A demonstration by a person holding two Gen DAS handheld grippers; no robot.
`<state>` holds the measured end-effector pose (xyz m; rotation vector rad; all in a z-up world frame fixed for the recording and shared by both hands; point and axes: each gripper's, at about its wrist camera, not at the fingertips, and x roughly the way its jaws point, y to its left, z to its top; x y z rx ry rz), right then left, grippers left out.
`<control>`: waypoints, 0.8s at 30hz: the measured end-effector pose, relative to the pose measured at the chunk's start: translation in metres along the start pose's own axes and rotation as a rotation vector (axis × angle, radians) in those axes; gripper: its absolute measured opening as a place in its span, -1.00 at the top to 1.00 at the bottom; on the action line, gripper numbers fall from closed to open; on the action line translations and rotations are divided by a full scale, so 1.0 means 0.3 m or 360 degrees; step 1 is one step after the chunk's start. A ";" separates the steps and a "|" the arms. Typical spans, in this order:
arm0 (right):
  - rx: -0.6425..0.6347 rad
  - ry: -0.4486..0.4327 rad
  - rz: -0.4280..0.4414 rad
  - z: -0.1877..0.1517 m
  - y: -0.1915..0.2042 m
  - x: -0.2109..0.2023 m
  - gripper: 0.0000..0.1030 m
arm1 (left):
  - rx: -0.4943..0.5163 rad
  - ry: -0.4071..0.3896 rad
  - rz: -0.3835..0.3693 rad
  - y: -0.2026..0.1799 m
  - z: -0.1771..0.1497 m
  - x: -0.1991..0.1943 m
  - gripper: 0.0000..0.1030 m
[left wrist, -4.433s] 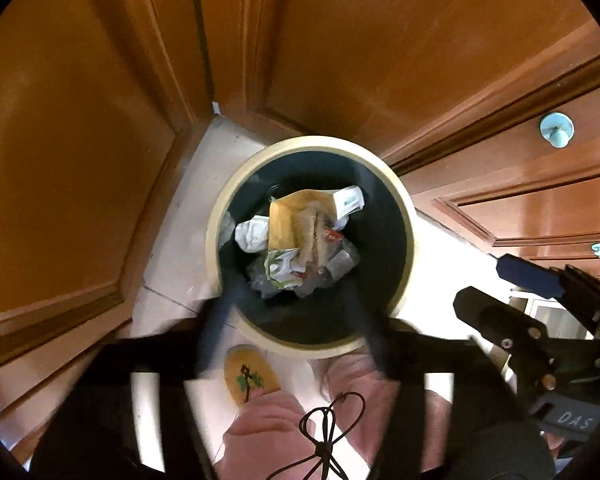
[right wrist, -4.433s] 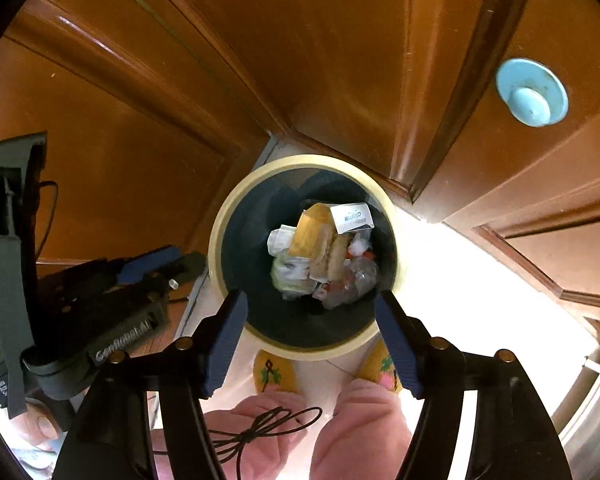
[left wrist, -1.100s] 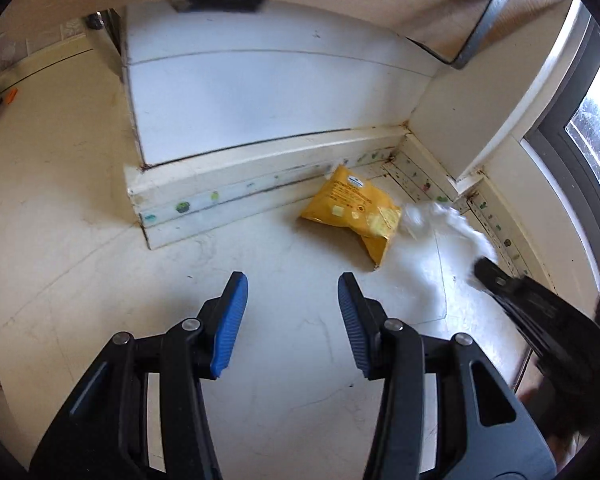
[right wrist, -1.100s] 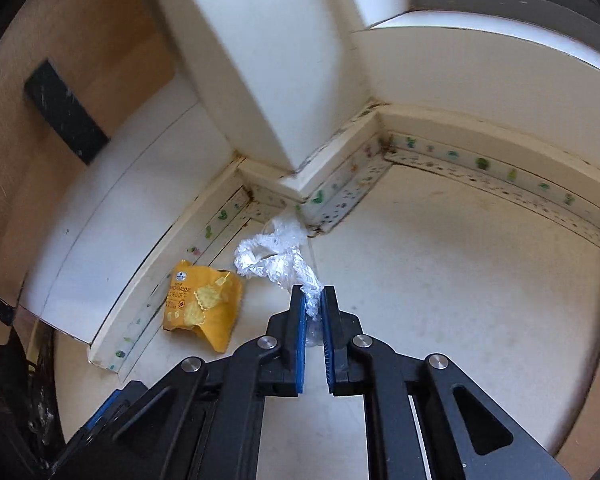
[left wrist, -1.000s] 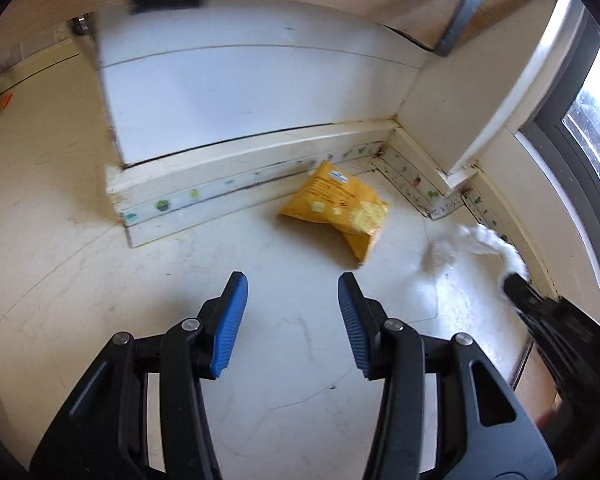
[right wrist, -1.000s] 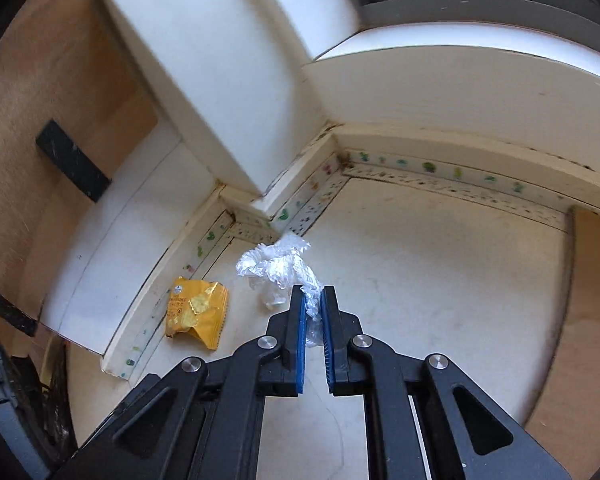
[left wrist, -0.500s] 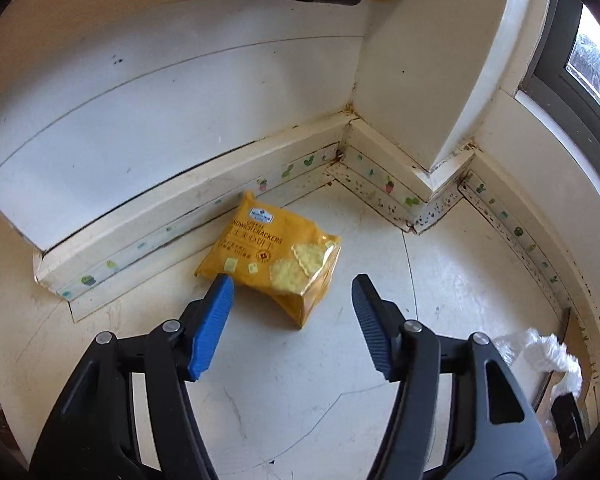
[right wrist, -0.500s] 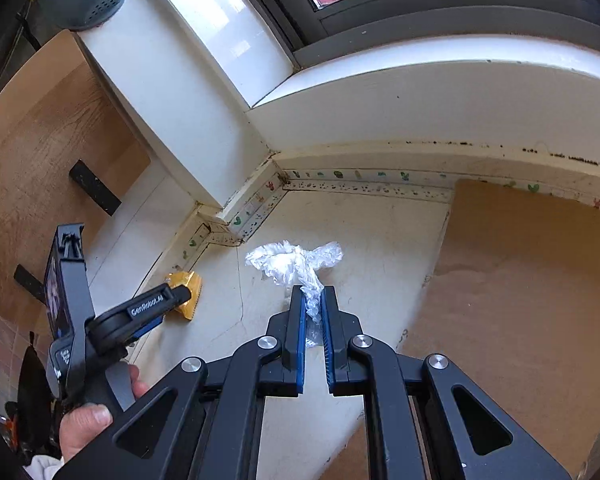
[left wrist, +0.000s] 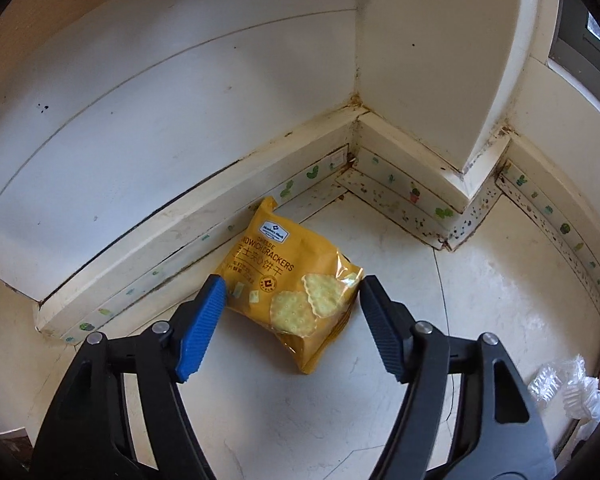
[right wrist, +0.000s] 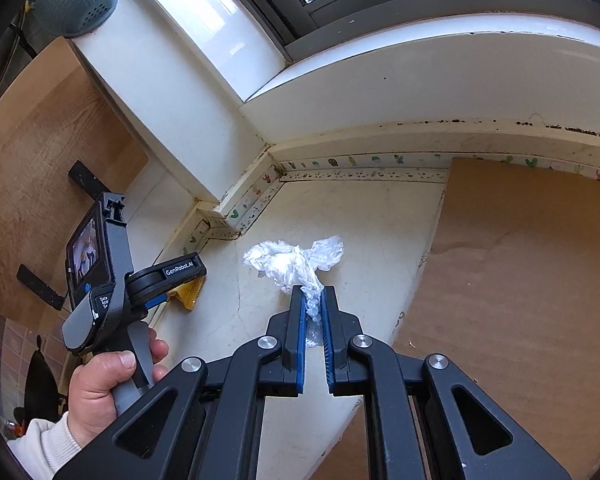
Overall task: Collect trash
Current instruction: 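Grasp the clear plastic bag with the right tool while the left tool grasps the yellow cracker packet, then carry the cracker packet and plastic bag down over the bin and open both tools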
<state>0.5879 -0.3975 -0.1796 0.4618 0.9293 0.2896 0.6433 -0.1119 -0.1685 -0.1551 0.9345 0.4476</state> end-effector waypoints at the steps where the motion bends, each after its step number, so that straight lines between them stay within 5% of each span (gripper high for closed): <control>1: 0.0004 -0.0002 -0.0001 0.000 -0.003 -0.001 0.86 | 0.0013 0.0001 0.0016 -0.004 -0.002 0.002 -0.18; 10: 0.0025 -0.0007 -0.0004 -0.002 -0.015 -0.010 0.86 | 0.0052 -0.0009 0.0014 -0.001 0.008 -0.006 0.54; 24: -0.0022 -0.0029 0.0002 -0.058 0.074 -0.096 0.86 | 0.0212 0.0026 -0.0146 0.080 -0.163 -0.202 0.64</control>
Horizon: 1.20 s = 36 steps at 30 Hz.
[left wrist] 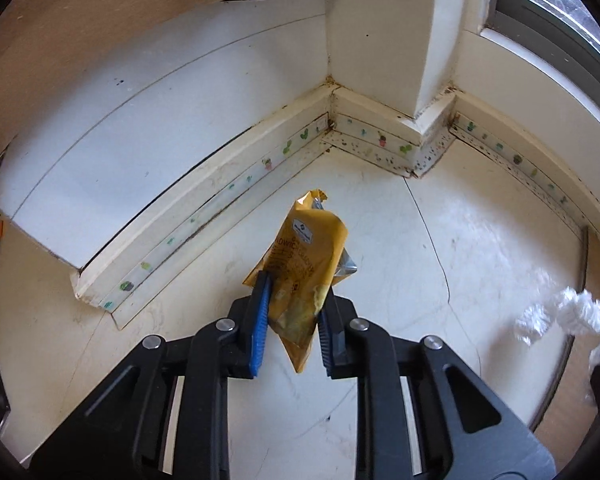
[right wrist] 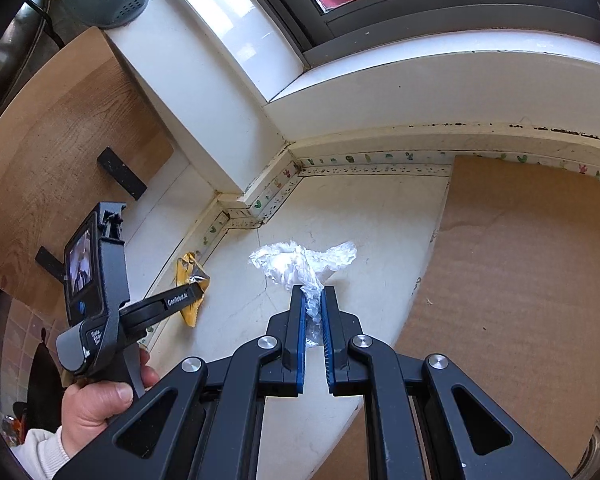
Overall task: Collect trash
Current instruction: 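Carry the cracker packet and plastic bag down over the bin and open both tools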
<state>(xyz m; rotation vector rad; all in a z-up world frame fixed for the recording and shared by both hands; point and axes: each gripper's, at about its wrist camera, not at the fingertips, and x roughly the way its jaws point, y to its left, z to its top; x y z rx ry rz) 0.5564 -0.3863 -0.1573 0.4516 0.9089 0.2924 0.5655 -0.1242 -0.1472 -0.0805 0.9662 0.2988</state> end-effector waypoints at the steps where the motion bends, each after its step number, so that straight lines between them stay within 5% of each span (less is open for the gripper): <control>1: -0.0001 -0.0004 -0.0001 -0.005 0.009 -0.011 0.86 | 0.0017 0.0005 -0.0014 0.006 -0.011 -0.020 0.64; 11: -0.0030 -0.0090 -0.0038 -0.126 0.171 -0.214 0.86 | 0.0226 0.0016 -0.0237 0.160 -0.246 -0.319 0.64; 18: -0.0035 -0.0186 -0.0108 -0.321 0.363 -0.421 0.86 | 0.0371 -0.0036 -0.0395 0.344 -0.419 -0.518 0.64; 29: -0.0001 -0.0335 -0.0264 -0.827 0.752 -0.732 0.86 | 0.0578 -0.0102 -0.0682 0.677 -0.721 -0.753 0.64; 36: -0.0011 -0.0231 -0.0316 -1.185 0.946 -0.849 0.86 | 0.0656 -0.0049 -0.0757 0.851 -0.946 -0.829 0.64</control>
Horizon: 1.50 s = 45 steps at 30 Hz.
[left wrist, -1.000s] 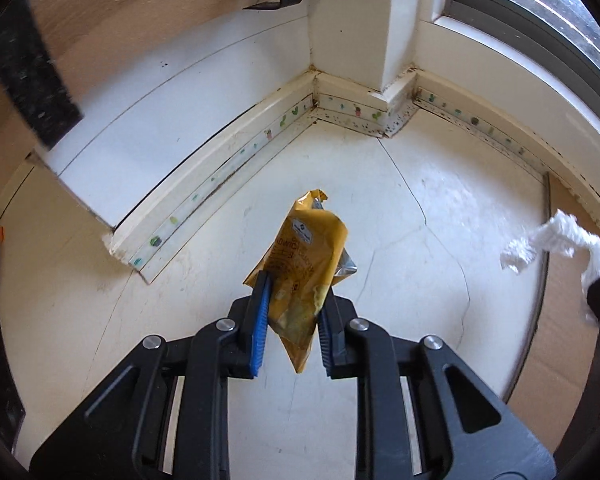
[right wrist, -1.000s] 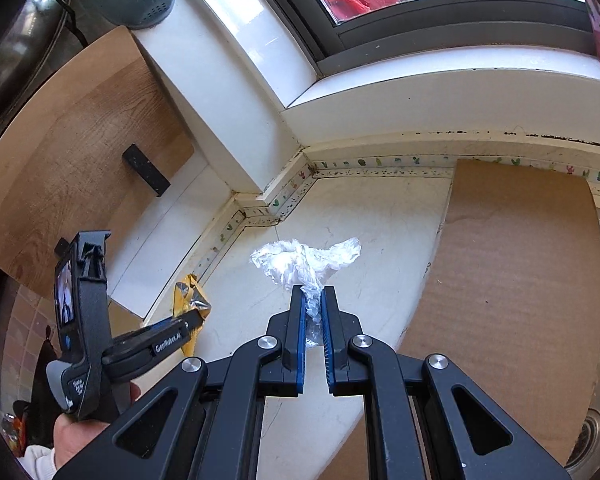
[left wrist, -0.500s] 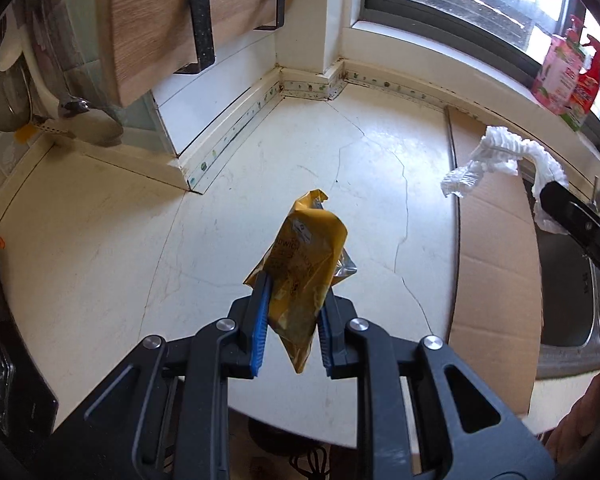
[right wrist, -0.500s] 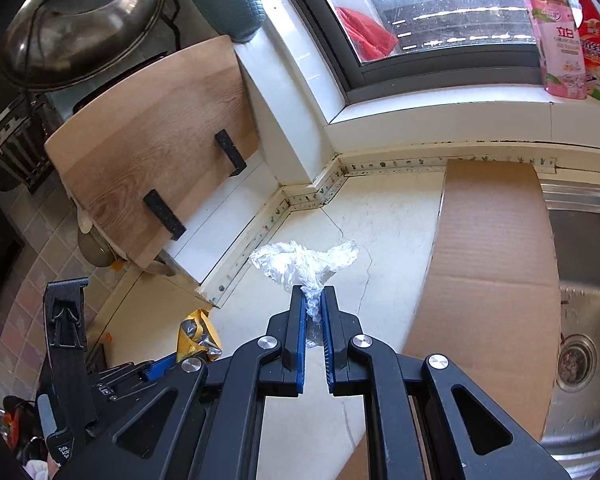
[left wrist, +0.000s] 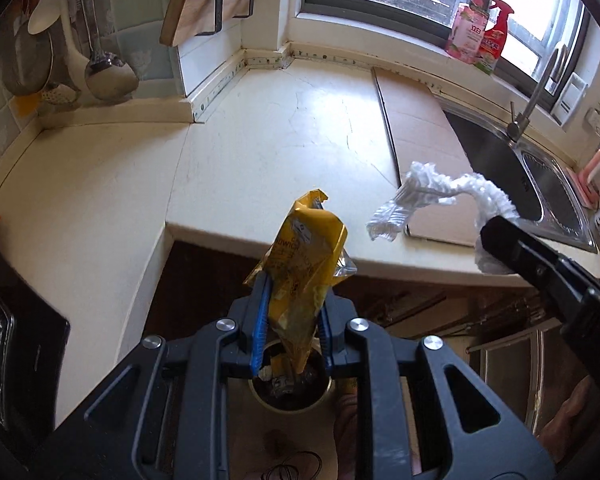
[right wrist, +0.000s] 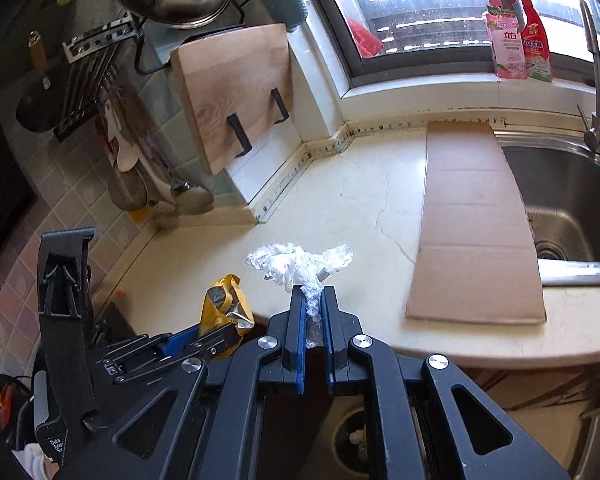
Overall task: Collect trash
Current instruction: 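Carry the cracker packet and plastic bag down over the bin and open both tools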
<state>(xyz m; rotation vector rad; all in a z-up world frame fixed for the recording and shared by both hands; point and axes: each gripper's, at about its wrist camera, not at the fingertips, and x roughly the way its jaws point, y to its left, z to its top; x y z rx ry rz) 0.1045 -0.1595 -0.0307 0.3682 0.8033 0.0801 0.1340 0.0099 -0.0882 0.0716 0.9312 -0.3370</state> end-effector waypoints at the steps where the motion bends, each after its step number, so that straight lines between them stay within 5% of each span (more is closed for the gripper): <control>1: -0.0008 0.0029 0.0000 -0.037 0.015 -0.013 0.86 | 0.0001 0.0016 -0.0005 0.002 -0.041 -0.011 0.64; 14: -0.0029 0.0403 -0.0025 -0.467 0.042 0.043 0.86 | -0.0006 0.0273 0.0040 0.014 -0.421 0.136 0.64; 24: 0.0019 0.0681 -0.0052 -0.790 -0.169 0.316 0.86 | -0.0090 0.0454 0.0068 0.041 -0.686 0.469 0.63; 38: -0.0024 0.0871 -0.0079 -1.233 -0.415 0.743 0.85 | -0.0118 0.0511 0.0054 0.128 -1.004 0.928 0.61; 45: -0.0086 0.0941 -0.0104 -1.369 -0.461 0.923 0.81 | -0.0202 0.0536 0.0057 0.170 -1.103 1.076 -0.11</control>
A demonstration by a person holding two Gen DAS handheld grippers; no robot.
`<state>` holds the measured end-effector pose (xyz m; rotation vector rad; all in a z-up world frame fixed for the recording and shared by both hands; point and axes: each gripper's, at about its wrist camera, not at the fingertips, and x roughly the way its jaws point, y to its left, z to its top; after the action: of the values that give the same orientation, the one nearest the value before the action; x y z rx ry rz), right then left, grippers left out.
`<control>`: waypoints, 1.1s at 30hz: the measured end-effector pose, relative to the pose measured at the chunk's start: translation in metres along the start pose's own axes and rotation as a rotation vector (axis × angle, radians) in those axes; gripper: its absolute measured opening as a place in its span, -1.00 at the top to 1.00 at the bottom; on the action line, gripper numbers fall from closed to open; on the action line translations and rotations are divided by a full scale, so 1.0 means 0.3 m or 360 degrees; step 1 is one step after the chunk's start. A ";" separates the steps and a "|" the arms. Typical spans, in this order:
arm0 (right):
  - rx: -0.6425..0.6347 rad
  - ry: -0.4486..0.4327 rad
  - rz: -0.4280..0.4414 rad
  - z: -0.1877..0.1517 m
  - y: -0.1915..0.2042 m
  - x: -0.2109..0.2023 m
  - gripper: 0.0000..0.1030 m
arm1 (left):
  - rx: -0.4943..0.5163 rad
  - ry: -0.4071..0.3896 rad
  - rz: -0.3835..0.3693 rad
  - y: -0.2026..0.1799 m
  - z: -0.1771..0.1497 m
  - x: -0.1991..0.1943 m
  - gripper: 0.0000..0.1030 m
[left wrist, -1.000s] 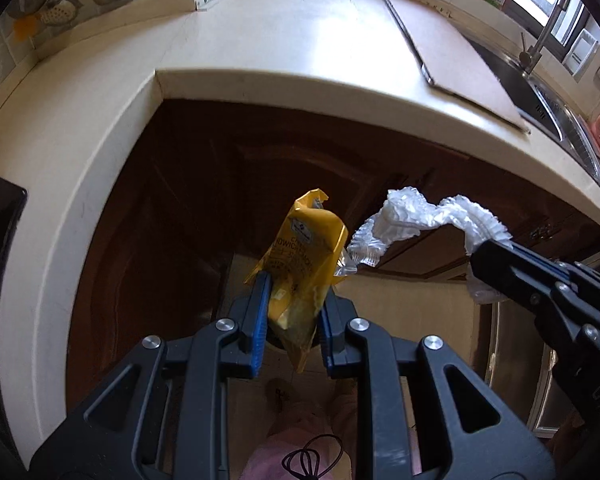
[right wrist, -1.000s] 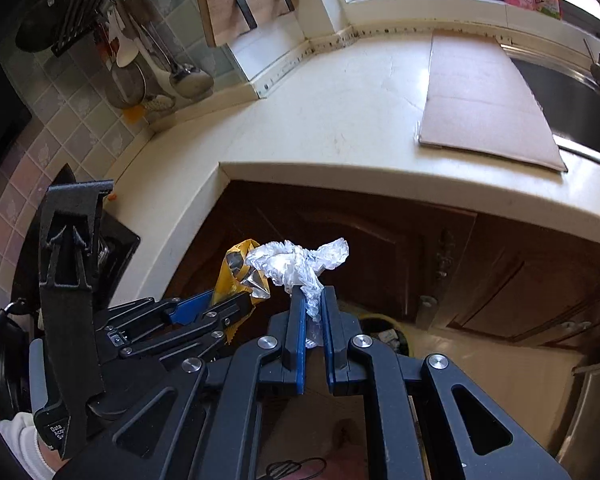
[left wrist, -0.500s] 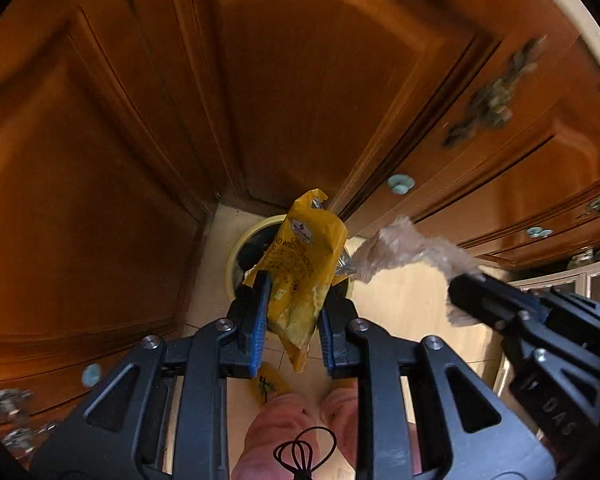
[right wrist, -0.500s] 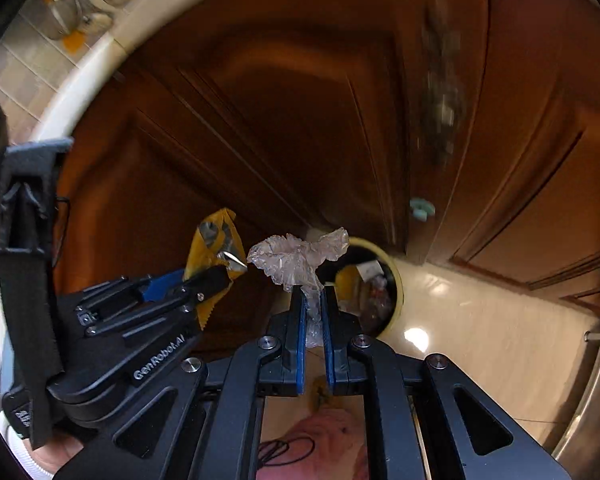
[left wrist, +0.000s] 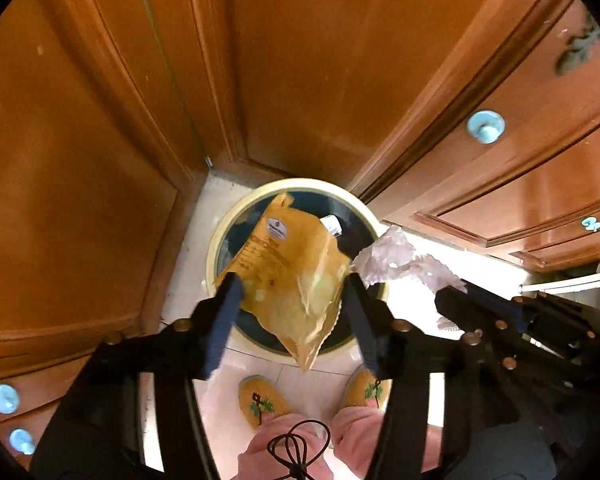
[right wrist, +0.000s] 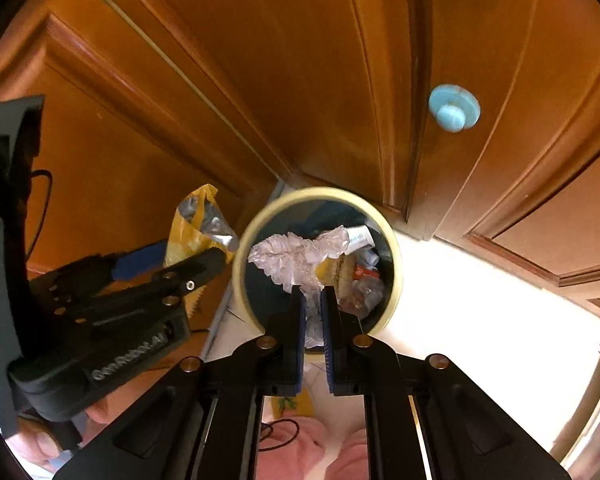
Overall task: Collect trash
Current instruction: 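Carry the cracker packet and plastic bag down over the bin and open both tools, then raise both open tools back up to the counter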
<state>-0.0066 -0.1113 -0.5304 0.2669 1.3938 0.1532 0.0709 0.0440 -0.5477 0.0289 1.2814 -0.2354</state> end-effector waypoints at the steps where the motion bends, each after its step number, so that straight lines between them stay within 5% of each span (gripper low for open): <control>1: -0.0005 0.0013 -0.0009 -0.004 -0.005 0.024 0.79 | -0.0006 0.0008 0.0000 -0.003 -0.008 0.021 -0.13; 5: 0.0016 0.0031 -0.0051 -0.012 -0.031 0.085 0.12 | -0.0012 0.0026 0.0021 0.018 -0.018 0.094 -0.35; 7: 0.0024 -0.0007 -0.0054 -0.021 -0.049 0.094 -0.03 | -0.0034 0.0027 0.0011 0.040 -0.027 0.116 -0.51; 20: 0.0063 -0.0045 -0.0055 -0.031 -0.045 0.045 -0.05 | 0.0022 0.0002 0.0063 0.014 -0.013 0.041 -0.67; 26: 0.0129 -0.0068 -0.0072 0.007 -0.003 -0.155 -0.05 | 0.0003 0.0012 0.0088 -0.012 0.041 -0.168 -0.91; 33: 0.0160 -0.0091 -0.0094 0.092 0.075 -0.478 -0.05 | 0.0017 -0.0034 0.0086 -0.050 0.142 -0.525 -0.93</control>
<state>-0.0031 -0.1299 -0.3839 0.3110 1.3527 0.0261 0.0668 0.0477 -0.3839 0.0701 1.2565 -0.1960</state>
